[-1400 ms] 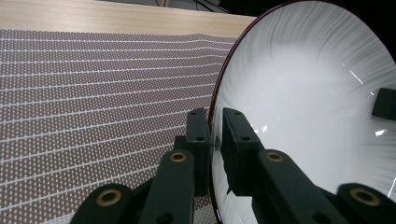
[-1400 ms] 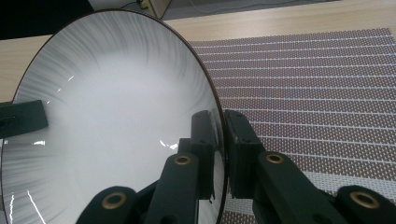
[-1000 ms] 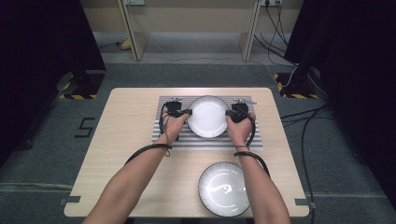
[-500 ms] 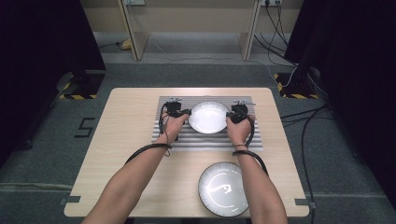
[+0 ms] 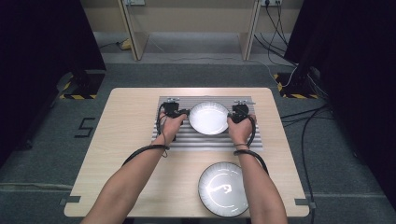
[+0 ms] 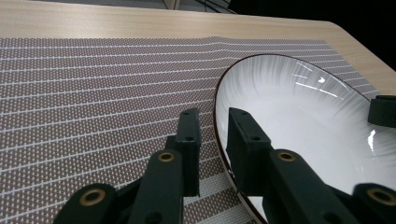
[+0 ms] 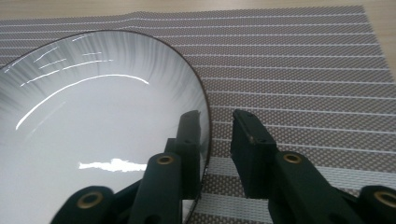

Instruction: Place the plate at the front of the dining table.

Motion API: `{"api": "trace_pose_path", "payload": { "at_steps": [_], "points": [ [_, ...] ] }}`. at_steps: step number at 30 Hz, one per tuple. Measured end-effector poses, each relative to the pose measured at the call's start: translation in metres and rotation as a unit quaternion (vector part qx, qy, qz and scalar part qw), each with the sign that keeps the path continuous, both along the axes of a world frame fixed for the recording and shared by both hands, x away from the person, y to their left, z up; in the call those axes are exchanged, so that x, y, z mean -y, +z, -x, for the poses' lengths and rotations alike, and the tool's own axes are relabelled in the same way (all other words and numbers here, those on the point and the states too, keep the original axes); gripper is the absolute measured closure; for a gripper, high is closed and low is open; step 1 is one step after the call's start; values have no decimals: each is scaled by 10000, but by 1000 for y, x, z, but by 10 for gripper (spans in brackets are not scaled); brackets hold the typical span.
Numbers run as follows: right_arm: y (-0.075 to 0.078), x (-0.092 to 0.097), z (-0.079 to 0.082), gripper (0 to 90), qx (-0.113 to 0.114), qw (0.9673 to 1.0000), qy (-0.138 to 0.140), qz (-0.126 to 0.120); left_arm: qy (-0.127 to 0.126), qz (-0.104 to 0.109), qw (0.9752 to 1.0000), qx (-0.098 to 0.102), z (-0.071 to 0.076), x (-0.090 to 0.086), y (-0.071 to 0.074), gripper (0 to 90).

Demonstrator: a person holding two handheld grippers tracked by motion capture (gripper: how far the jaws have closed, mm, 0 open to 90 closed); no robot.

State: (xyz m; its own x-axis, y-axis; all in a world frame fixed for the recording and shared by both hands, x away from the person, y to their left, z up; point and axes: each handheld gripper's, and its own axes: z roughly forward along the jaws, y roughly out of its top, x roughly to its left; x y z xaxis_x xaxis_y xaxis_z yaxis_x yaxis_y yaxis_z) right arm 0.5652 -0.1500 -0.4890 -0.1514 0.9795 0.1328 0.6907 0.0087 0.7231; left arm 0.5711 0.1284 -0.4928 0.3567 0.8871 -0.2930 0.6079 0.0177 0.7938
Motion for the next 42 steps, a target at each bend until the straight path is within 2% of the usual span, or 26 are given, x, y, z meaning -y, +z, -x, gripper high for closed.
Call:
{"api": "trace_pose_path", "payload": {
  "at_steps": [5,7,9,13,17,19,22,25,31,34,42],
  "points": [
    [5,5,5,675,84,10000,-16,-18,-31,59,10000,62,4,-1,6,670],
    [8,7,6,662,88,9999,-20,-71,-53,143,9999,68,6,-1,7,623],
    [11,10,9,653,113,9999,-9,-93,-60,140,9998,119,8,-2,8,588],
    [14,13,13,627,72,9999,36,-150,-161,223,9995,138,11,-4,13,542],
    [15,14,18,608,113,9997,58,-222,-345,148,9992,145,15,-7,14,503],
    [17,13,21,602,152,9996,91,-238,-331,188,9992,126,18,-9,15,468],
    [19,12,26,597,177,9994,167,-255,-543,-31,9982,268,24,-11,18,436],
    [23,12,29,585,210,9992,222,-276,-546,-17,9982,259,29,-14,21,403],
    [25,13,36,569,102,9990,278,-341,-648,-50,9975,262,39,-17,26,380],
    [24,14,40,566,89,9989,298,-362,-777,-6,9963,358,42,-18,31,374],
    [21,20,50,554,28,9984,332,-458,-858,-115,9957,316,53,-23,36,372]
  ]
}}
